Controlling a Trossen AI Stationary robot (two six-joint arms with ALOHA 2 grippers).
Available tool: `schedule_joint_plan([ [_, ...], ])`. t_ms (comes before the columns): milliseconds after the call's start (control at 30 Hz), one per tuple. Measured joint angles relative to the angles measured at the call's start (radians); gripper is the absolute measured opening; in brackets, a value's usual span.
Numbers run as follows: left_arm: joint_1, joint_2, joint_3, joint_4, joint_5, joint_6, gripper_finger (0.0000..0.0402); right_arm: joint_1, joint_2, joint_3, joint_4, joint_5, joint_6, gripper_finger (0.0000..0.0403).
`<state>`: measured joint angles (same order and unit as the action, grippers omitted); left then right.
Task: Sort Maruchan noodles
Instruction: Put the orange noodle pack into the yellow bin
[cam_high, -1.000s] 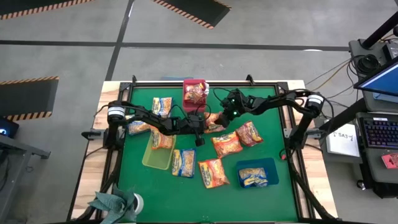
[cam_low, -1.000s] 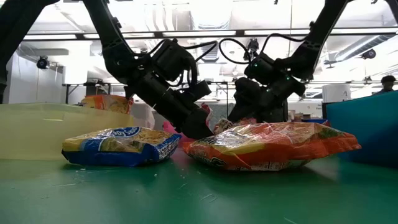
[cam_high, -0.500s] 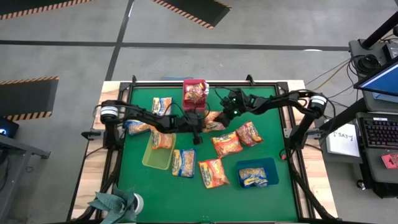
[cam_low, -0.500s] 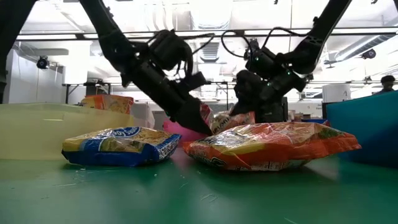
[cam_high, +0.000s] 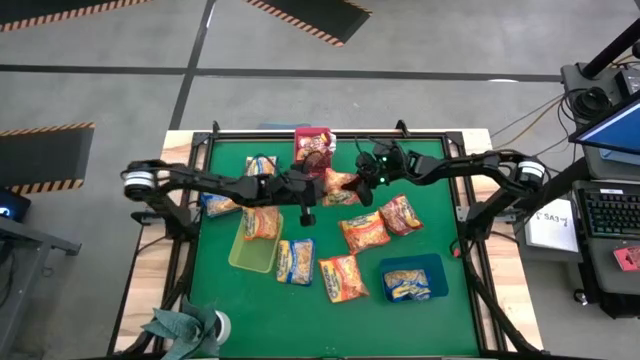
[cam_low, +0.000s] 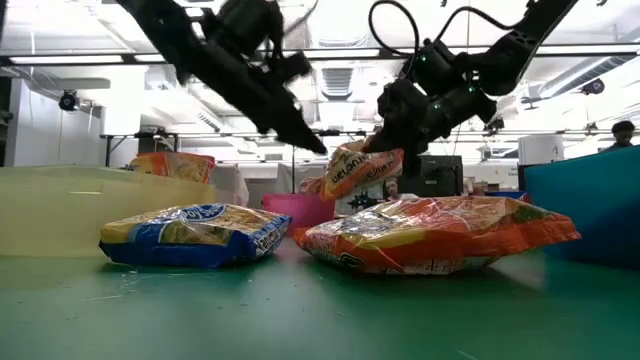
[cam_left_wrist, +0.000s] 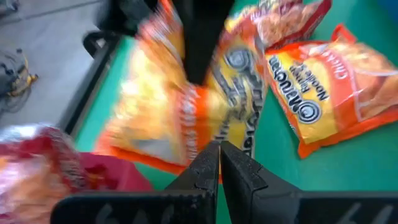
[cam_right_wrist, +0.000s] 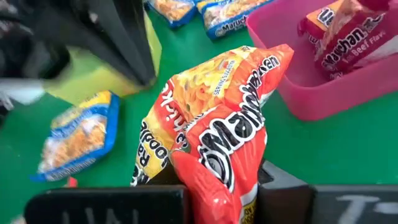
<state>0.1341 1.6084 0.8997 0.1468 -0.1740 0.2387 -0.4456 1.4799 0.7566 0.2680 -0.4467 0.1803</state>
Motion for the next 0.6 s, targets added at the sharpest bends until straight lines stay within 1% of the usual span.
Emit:
schedule_joint_plan([
  [100, 0.0, -0.08, -0.012, -0.03, 0.029, 0.042, 0.0, 0.029, -0.005, -0.002, 0.009, 0.037, -0.052, 0.0038],
  [133, 0.0, -0.11, -0.025, -0.036, 0.057, 0.058, 0.0, 0.041, -0.005, -0.002, 0.023, 0.038, -0.069, 0.0038],
  [200, -0.001, -0.171, -0.049, -0.032, 0.146, 0.086, 0.0, 0.062, -0.005, -0.002, 0.05, 0.054, -0.093, 0.0038],
  [267, -0.002, -0.233, -0.073, -0.015, 0.218, 0.086, 0.0, 0.086, -0.004, -0.002, 0.063, 0.066, -0.119, 0.0038],
  [433, 0.008, -0.319, -0.126, 0.028, 0.241, -0.004, 0.0003, 0.152, -0.005, 0.0, 0.098, 0.133, -0.187, 0.0038],
  [533, 0.012, -0.32, -0.144, 0.045, 0.245, -0.055, 0.0027, 0.184, -0.005, 0.005, 0.113, 0.149, -0.23, 0.0038],
  [600, 0.014, -0.304, -0.145, 0.051, 0.247, -0.085, 0.0054, 0.205, -0.006, 0.008, 0.114, 0.168, -0.258, 0.0038],
])
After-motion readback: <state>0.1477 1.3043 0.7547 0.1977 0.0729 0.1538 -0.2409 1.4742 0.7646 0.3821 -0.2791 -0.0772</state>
